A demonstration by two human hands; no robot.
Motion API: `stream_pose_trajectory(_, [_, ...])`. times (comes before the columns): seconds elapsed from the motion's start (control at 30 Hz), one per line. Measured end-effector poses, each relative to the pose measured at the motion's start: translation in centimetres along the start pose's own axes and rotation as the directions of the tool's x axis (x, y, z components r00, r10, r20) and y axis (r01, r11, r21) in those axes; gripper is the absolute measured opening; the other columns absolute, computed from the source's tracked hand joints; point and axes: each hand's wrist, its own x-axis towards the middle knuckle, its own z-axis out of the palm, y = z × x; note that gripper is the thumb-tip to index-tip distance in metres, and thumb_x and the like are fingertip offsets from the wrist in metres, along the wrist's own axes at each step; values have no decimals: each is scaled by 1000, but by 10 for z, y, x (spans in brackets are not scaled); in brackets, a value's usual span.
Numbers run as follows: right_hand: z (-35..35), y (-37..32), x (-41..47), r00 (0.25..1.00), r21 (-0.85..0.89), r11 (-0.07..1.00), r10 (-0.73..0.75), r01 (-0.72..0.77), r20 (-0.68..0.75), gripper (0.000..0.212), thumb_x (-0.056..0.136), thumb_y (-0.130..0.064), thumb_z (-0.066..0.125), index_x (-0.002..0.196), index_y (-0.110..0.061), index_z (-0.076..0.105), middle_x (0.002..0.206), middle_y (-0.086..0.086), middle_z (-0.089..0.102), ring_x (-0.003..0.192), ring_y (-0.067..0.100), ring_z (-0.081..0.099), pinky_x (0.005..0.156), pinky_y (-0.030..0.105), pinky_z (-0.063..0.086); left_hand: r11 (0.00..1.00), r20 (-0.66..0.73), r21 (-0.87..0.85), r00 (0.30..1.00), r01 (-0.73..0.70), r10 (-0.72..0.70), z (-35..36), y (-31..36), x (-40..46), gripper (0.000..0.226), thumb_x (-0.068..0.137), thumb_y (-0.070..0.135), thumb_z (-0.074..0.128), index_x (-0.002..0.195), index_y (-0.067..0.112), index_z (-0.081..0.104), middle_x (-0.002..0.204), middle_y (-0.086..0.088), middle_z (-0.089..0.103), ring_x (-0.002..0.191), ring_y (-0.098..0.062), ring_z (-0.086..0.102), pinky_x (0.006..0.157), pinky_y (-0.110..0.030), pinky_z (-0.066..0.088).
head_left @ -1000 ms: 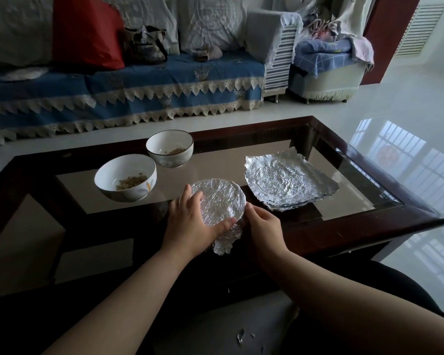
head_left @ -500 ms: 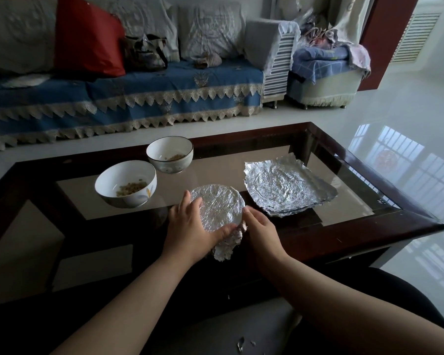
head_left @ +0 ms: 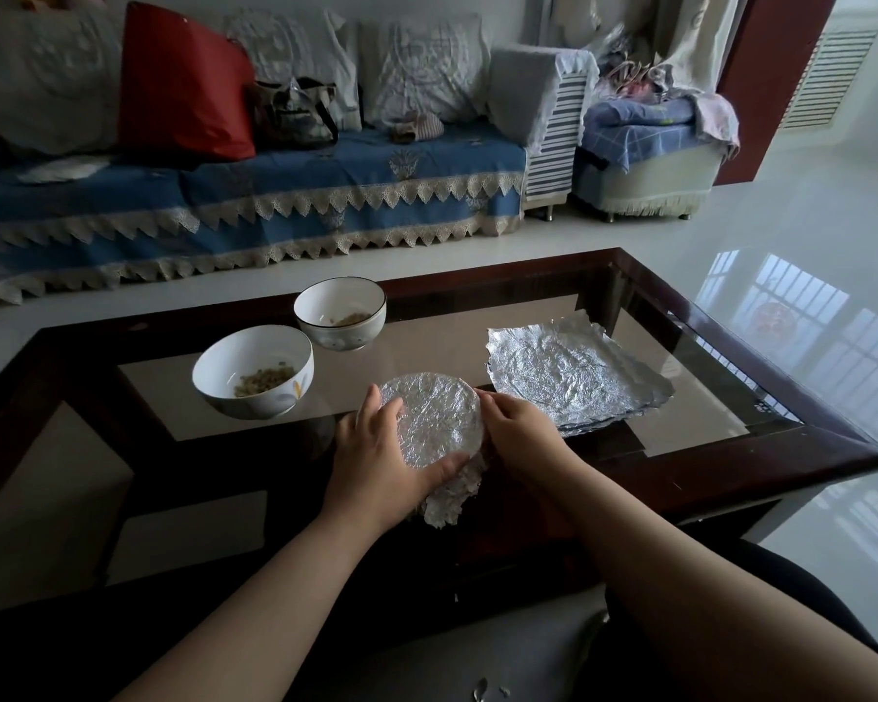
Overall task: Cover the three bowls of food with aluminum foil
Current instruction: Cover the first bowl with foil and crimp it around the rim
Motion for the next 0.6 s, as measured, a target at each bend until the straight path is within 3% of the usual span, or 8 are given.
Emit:
stream_pose_trajectory(0.17, [1,5,10,1000,-3,1000,15,-15,13,36,99,-34,41,126,-19,62,120,8,67,110,24,60,84,28,42,1000,-3,2,1000,-9,9,-1,1,-1,128,45,102,17,138,18,40,155,-13,23,135,-34,29,111,-39,21])
stream_pose_trajectory(0.4, [2,10,20,996,121,991,48,-56,69,36,98,-31,46,125,-15,62,118,7,68,107,22,62,96,31,47,1000,-4,2,1000,2,-2,2,3,-2,127,52,102,17,138,11,41,152,-19,30,135,-38,32,110,-44,25])
stream_pose_trajectory(0.5, [0,8,26,997,115,992,35,-43,72,37,99,-30,44,130,-14,57,121,10,65,105,23,61,98,34,46,1000,-18,-30,1000,-10,10,-4,9,-10,126,53,100,15,142,15,37,156,-16,17,136,-39,28,109,-43,25])
stream_pose_trajectory(0.6, [-1,9,31,998,116,992,35,-41,55,42,99,-37,43,135,-15,48,118,9,63,106,23,59,97,34,44,995,-17,-96,1000,7,-9,-14,9,-14,110,61,93,25,146,23,32,159,-5,3,137,-34,26,109,-39,28])
